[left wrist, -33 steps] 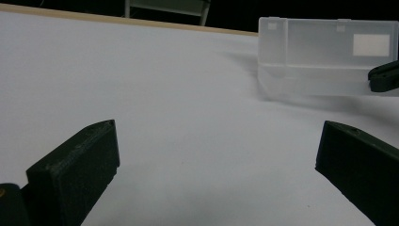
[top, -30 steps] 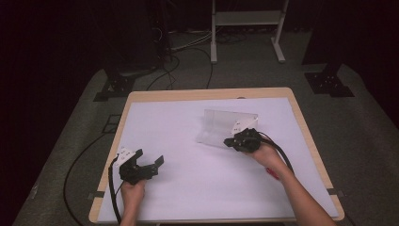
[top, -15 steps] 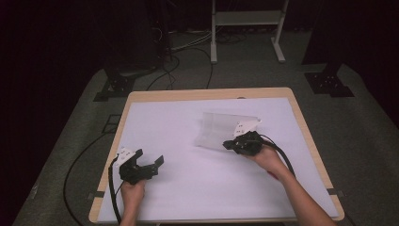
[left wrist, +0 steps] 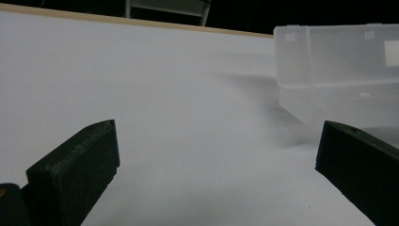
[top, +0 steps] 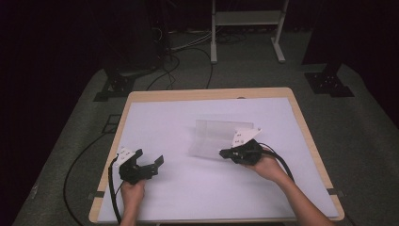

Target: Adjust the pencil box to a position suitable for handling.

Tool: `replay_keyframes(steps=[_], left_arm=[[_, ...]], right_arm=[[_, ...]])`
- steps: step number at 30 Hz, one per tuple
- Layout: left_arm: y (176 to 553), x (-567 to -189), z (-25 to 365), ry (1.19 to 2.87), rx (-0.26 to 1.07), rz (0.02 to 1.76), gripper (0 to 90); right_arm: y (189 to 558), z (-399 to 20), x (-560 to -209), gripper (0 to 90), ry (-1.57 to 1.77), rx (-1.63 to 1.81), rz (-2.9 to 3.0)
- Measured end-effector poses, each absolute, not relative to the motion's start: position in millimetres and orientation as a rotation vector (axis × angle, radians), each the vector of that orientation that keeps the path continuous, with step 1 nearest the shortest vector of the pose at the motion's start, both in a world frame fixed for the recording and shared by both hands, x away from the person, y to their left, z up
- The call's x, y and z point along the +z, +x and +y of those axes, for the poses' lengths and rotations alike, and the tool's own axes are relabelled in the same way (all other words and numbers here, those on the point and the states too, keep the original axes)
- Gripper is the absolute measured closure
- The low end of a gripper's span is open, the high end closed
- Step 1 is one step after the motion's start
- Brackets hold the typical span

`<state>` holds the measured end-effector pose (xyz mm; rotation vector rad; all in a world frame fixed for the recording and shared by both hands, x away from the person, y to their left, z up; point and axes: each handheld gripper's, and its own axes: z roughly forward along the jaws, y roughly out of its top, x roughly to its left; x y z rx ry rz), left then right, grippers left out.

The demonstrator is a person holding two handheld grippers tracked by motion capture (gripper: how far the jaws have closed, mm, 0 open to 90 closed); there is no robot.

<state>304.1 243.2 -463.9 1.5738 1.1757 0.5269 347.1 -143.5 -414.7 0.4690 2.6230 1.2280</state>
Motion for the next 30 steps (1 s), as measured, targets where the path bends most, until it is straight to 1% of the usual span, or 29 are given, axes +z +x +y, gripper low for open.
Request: replay_keyframes(steps=[22,30], left_arm=[[304.3,-463.9,243.2,1.574,0.526,1.18,0.0],[304.2,-463.9,243.6,1.574,0.525,1.181,0.0]], right_arm=[[332.7,-141.9,-449.9,86.0,0.548,1.265,2.713],[331.7,-140.8,-452.5,85.7,0.571,1.262,2.725]])
